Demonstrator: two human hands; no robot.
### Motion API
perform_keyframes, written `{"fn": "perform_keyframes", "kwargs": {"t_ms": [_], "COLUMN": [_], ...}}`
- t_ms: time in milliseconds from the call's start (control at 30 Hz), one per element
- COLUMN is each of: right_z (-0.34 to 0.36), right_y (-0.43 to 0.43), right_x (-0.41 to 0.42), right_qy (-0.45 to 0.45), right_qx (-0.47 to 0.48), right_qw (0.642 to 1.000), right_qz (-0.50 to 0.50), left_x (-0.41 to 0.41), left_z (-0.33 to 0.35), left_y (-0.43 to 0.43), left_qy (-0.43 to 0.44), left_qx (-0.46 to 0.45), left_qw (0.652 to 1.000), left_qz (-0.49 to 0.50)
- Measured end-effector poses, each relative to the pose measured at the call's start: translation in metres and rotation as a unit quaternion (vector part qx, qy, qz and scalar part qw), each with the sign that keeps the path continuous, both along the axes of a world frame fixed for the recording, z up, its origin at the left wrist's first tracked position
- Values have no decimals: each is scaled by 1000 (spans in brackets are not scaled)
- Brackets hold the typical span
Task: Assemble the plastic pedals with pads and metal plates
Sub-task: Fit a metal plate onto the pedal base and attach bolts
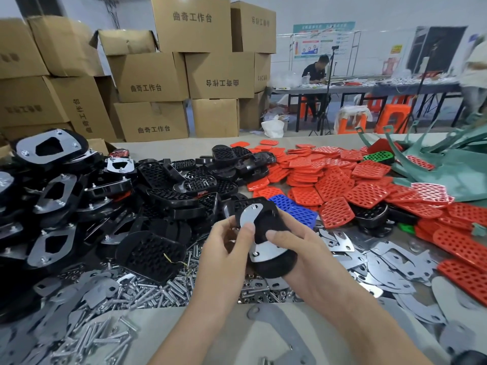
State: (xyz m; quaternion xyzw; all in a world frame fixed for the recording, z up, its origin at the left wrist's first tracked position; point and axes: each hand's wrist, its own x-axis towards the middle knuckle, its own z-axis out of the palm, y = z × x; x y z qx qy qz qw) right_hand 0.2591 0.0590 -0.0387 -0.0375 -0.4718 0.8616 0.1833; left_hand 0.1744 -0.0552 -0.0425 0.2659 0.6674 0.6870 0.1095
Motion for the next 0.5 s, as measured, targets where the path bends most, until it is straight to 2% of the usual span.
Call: {"fn": "perform_keyframes", "kwargs": {"t_ms": [167, 400, 500], "right_z": [2, -6, -10], "right_y": [1, -2, -2], "right_x": [6, -4, -5], "right_qy": [50, 3, -45], "right_qx": [23, 46, 107], "right_qw": [995, 999, 993], "right_qz": [87, 12, -34], "left_x": [-4, -6, -8], "left_z": [1, 6, 6], "left_y": [-1, -7, -8], "left_qy": [-68, -6, 3], "left_qx": [23, 48, 25], "left_qw": [997, 998, 999], "left_qz": [-14, 30, 20]}}
